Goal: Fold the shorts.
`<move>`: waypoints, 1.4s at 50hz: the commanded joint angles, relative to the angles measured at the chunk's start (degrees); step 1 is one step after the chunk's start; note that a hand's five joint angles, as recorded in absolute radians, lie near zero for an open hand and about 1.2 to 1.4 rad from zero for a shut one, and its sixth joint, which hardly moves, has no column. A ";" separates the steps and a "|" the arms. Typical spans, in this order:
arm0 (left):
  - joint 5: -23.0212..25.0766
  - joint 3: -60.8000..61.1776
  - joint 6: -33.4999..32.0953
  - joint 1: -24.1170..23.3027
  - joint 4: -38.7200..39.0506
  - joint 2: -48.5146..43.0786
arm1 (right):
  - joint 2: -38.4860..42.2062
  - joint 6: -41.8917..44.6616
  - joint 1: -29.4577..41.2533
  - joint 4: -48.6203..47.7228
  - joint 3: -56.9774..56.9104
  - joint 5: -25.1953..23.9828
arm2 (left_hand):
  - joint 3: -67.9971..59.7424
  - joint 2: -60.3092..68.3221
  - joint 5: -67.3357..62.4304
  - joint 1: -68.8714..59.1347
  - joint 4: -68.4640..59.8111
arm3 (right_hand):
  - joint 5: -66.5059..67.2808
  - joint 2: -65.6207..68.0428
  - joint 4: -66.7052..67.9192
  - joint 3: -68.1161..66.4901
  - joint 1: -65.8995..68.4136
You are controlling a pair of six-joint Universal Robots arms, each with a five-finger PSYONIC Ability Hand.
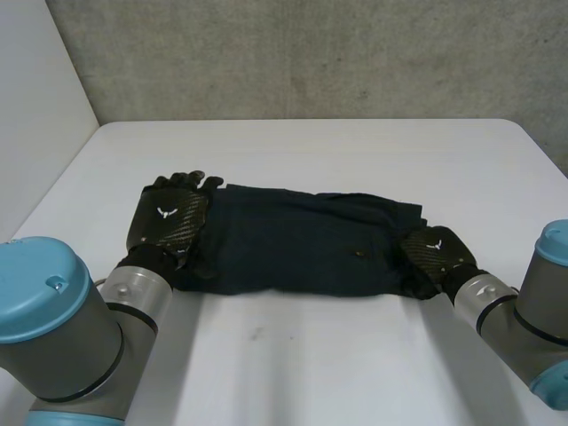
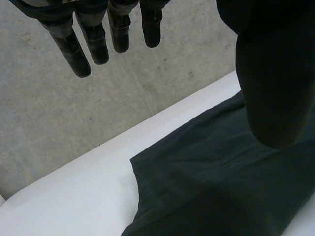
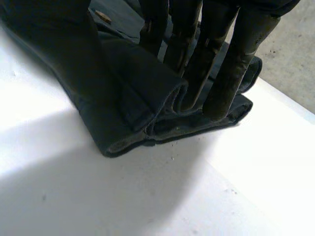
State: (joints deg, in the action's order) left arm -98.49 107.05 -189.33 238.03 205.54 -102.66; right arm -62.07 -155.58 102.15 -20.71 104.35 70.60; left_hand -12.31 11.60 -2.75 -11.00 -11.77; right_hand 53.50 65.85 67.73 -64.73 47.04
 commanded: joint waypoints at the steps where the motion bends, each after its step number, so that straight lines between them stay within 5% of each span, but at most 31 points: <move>1: -0.03 0.00 0.01 0.15 0.04 -0.09 | -0.94 1.59 -0.20 1.02 0.06 4.45 | 1.93 -1.22 2.36 0.61 1.39 | 16.50 14.15 12.27 -15.27 32.96; 18: -0.91 0.00 -0.07 1.30 0.04 0.26 | -11.92 33.05 -10.92 10.43 -0.55 12.10 | 2.10 -1.39 2.53 0.78 1.56 | 16.50 14.15 12.27 -15.27 32.96; 27: -1.00 0.09 -0.07 1.56 0.04 0.26 | -15.01 33.76 4.71 10.16 -7.41 11.67 | 2.10 -1.39 2.53 0.78 1.56 | 16.50 14.15 12.27 -15.27 32.96; 34: -1.00 0.09 -0.07 1.56 0.21 0.26 | -12.73 34.55 23.96 7.00 -7.06 1.40 | 2.10 -1.39 2.53 0.78 1.56 | 16.50 14.15 12.27 -15.27 32.96; 39: -1.18 0.18 -0.07 1.47 0.92 0.26 | -6.67 33.94 28.36 7.35 -5.39 -6.69 | 2.10 -1.39 2.53 0.78 1.56 | 16.50 14.15 12.27 -15.27 32.96; 41: -1.26 0.18 -0.16 1.38 1.18 0.26 | -6.13 33.85 28.19 7.88 -5.30 -7.23 | 2.10 -1.39 2.53 0.78 1.56 | 2.21 -0.13 -2.02 -0.99 18.68; 43: -1.53 0.09 -0.16 1.38 1.18 0.26 | -6.30 33.15 27.84 9.28 -5.21 -7.49 | 2.27 -1.56 2.70 0.95 1.73 | -42.58 -44.92 -46.81 43.80 -26.11; 44: -1.70 -0.08 -0.16 1.38 1.18 0.26 | -6.39 32.45 27.93 9.72 -5.30 -7.49 | 2.31 -1.60 2.75 1.00 1.77 | -53.50 -55.85 -57.73 54.73 -37.04; 49: -1.79 -2.10 -0.60 1.30 0.48 0.44 | -10.25 17.81 24.78 10.17 -6.97 -7.85 | 2.10 -1.39 2.53 0.78 1.56 | -53.50 -55.85 -57.73 54.73 -37.04; 55: -1.79 -8.25 -1.39 -1.42 0.30 0.35 | -16.41 -20.92 14.06 9.02 -12.85 -6.44 | 1.26 -0.55 1.69 -0.06 0.72 | -53.50 -55.85 -57.73 54.73 -37.04; 57: -1.79 -11.14 -1.39 -3.61 -0.57 -0.17 | -16.06 -25.46 13.08 9.37 -14.26 -6.00 | 0.76 -0.05 1.19 -0.56 0.22 | -53.50 -55.85 -57.73 54.73 -37.04; 70: -1.88 -26.27 3.44 -10.57 -14.10 -16.68 | 2.12 -11.78 12.72 24.13 -25.34 0.50 | -0.59 1.30 -0.16 -1.91 -1.13 | -53.50 -55.85 -57.73 54.73 -37.04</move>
State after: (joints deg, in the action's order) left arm -100.30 87.18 -189.53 228.70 198.27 -109.89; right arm -70.49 -178.38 114.15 -5.28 84.44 67.17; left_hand -12.31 11.60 -2.76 -11.00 -11.78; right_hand 4.11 12.67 13.61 -12.13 11.81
